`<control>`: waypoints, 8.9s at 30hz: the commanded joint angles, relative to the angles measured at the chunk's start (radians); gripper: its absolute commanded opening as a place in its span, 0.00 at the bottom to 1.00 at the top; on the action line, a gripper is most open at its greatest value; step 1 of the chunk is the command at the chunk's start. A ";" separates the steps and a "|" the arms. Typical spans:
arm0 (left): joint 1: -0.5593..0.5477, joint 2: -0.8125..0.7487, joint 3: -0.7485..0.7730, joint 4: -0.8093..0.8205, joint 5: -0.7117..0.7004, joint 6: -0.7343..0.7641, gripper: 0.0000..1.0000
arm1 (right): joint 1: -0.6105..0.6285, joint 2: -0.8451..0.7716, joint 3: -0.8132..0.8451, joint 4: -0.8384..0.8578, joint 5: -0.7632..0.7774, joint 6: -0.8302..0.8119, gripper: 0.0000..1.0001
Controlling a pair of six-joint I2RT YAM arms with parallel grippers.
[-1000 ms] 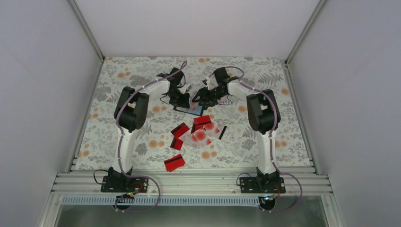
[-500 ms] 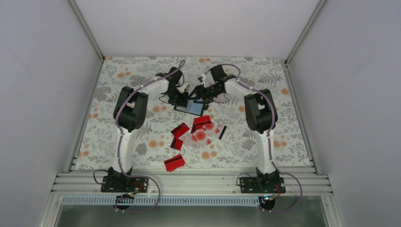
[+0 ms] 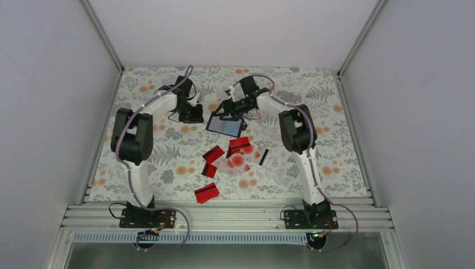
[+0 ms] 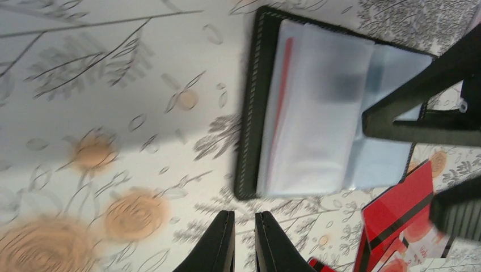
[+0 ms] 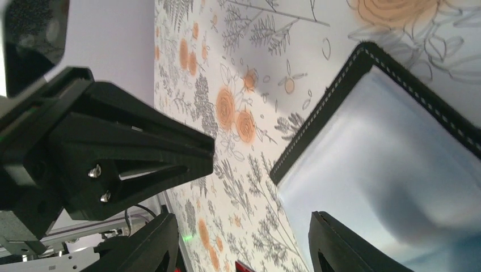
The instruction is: Put the credit cards into the card holder
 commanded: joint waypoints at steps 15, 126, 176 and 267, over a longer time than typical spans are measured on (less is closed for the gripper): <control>0.026 -0.385 -0.317 0.099 0.038 0.077 0.26 | 0.011 -0.361 -0.209 -0.057 0.261 -0.142 0.59; -0.359 -0.635 -0.785 0.377 0.091 -0.243 0.45 | 0.380 -0.703 -0.982 0.053 0.714 -0.011 0.62; -0.471 -0.202 -0.687 0.566 0.141 -0.327 0.04 | 0.022 -0.716 -1.012 0.181 -0.031 0.020 0.59; -0.449 -0.416 -0.397 0.226 -0.209 -0.036 0.36 | 0.135 -0.671 -0.610 -0.166 0.982 -0.051 0.80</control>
